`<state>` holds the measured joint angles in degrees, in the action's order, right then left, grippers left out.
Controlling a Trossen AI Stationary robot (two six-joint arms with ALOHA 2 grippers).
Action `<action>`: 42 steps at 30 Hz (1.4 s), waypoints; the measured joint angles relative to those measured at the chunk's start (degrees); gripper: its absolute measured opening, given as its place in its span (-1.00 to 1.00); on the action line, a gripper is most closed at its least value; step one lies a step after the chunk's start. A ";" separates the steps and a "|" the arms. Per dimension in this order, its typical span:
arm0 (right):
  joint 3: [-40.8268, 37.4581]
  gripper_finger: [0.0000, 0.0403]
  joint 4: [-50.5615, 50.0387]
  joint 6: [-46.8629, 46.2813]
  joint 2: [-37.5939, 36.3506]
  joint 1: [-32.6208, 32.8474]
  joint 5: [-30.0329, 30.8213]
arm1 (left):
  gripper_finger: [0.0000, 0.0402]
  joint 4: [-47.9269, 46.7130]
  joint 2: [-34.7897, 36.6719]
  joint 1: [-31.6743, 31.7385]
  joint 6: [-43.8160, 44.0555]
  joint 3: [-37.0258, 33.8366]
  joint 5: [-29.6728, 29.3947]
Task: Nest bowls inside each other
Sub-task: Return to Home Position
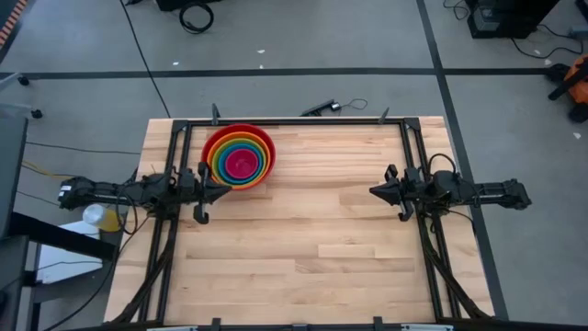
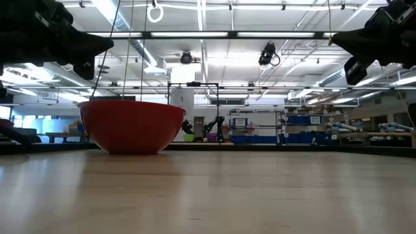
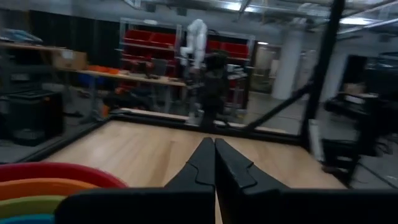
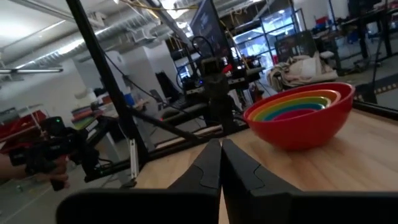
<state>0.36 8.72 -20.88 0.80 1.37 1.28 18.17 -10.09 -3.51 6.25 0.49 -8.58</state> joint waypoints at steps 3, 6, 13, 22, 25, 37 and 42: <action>0.00 -0.90 -0.11 0.02 0.00 0.00 0.46 | -1.00 0.05 0.00 0.00 0.18 -0.02 2.09; 0.00 -0.86 -0.10 0.02 0.00 0.00 0.46 | -1.00 0.06 0.00 0.00 0.51 -0.02 2.06; 0.00 -0.86 -0.03 0.02 0.00 -0.02 0.48 | -0.92 0.04 0.00 0.00 0.49 -0.02 2.06; 0.00 -0.86 -0.01 0.02 0.02 -0.02 0.55 | -0.90 0.04 0.00 0.00 0.64 -0.04 2.04; 0.00 -0.86 -0.01 0.02 0.02 -0.02 0.55 | -0.90 0.04 0.00 0.00 0.64 -0.04 2.04; 0.00 -0.85 -0.01 0.02 0.02 -0.04 0.57 | -0.90 0.03 0.00 0.00 0.62 -0.07 2.02; 0.00 -0.85 -0.01 0.02 0.03 -0.04 0.57 | -0.90 0.02 -0.02 -1.19 0.64 -0.09 1.23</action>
<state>0.36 8.71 -20.86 0.82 1.32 1.85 18.20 -10.11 -4.70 6.90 0.40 -7.36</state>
